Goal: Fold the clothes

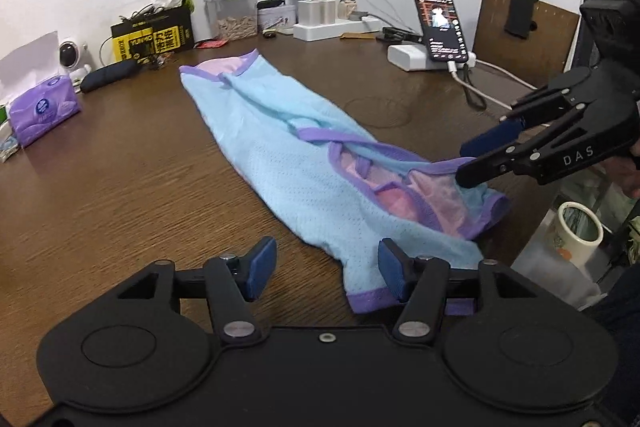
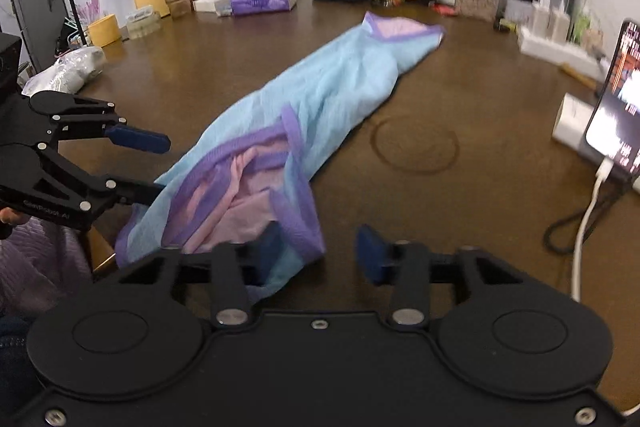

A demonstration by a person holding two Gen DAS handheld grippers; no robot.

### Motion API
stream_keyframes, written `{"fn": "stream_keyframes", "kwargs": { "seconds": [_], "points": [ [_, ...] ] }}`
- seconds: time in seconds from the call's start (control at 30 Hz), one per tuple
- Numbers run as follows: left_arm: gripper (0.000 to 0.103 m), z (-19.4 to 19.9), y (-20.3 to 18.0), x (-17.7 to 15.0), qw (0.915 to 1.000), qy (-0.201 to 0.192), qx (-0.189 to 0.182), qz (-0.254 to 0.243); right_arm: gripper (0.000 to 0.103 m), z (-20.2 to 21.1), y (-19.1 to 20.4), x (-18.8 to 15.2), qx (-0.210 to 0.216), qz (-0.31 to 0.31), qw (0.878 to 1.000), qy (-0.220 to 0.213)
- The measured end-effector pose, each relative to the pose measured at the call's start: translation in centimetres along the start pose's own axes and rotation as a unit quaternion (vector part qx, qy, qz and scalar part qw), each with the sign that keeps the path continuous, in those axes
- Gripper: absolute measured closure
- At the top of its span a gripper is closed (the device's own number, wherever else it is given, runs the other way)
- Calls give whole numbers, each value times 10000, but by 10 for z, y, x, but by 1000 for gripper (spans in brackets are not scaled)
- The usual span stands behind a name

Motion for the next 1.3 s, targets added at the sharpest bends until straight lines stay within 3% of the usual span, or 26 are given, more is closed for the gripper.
{"fn": "stream_keyframes", "kwargs": {
  "seconds": [0.07,0.1,0.17,0.27,0.33,0.43,0.53,0.57,0.67,0.77,0.87,0.93,1.07,1.1,1.13,1.27,1.3],
  "points": [
    [48,0,1,-1,10000,31,22,4,73,-2,7,-1,-28,110,9999,47],
    [47,0,1,-1,10000,33,40,6,91,0,14,3,-33,387,9992,-4],
    [47,0,1,-2,10000,38,69,27,94,9,33,13,-36,1144,9933,-172],
    [47,0,0,-2,9999,38,114,27,94,21,61,29,-39,2266,9731,-423],
    [47,0,-1,-3,9999,37,120,27,94,19,85,26,177,3188,9472,-292],
    [47,4,2,-1,9999,-10,148,32,93,13,122,17,559,4558,8883,-6],
    [47,17,9,5,9998,-176,85,106,93,2,133,11,882,5021,8600,208],
    [47,22,13,10,9995,-250,5,187,93,1,134,11,910,5064,8572,220],
    [47,26,9,31,9982,-488,-194,297,92,-2,132,14,877,5054,8582,203],
    [47,-1,-22,42,9986,-419,-257,-173,91,-3,132,12,865,5013,8608,162],
    [47,-25,-35,44,9987,-201,-303,-366,82,-1,132,9,765,4909,8678,116],
    [47,-40,-36,44,9992,-9,-78,-386,71,0,126,6,643,4750,8774,199],
    [48,-50,-28,39,9987,176,174,-442,52,22,113,-4,296,4625,8857,-268],
    [47,-50,-27,38,9987,190,188,-442,40,27,111,-5,250,4598,8868,-380],
    [47,-48,-24,38,9990,151,144,-401,34,32,109,-6,208,4567,8880,-495],
    [47,-28,-13,44,9996,-151,-174,-155,30,45,100,-8,125,4394,8954,-715],
    [43,-19,-9,45,9991,-286,-292,-118,30,47,95,-10,114,4318,8988,-742]
  ]
}}
Point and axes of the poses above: each gripper's, at about its wrist camera, not at the fingertips, and z roughly against the way its jaws point, y to its left, x to its top, the point moved 3 cm from there along -z, roughly the way its jaws point, and after that the axes turned 12 degrees about z, right-handed, at the moved point
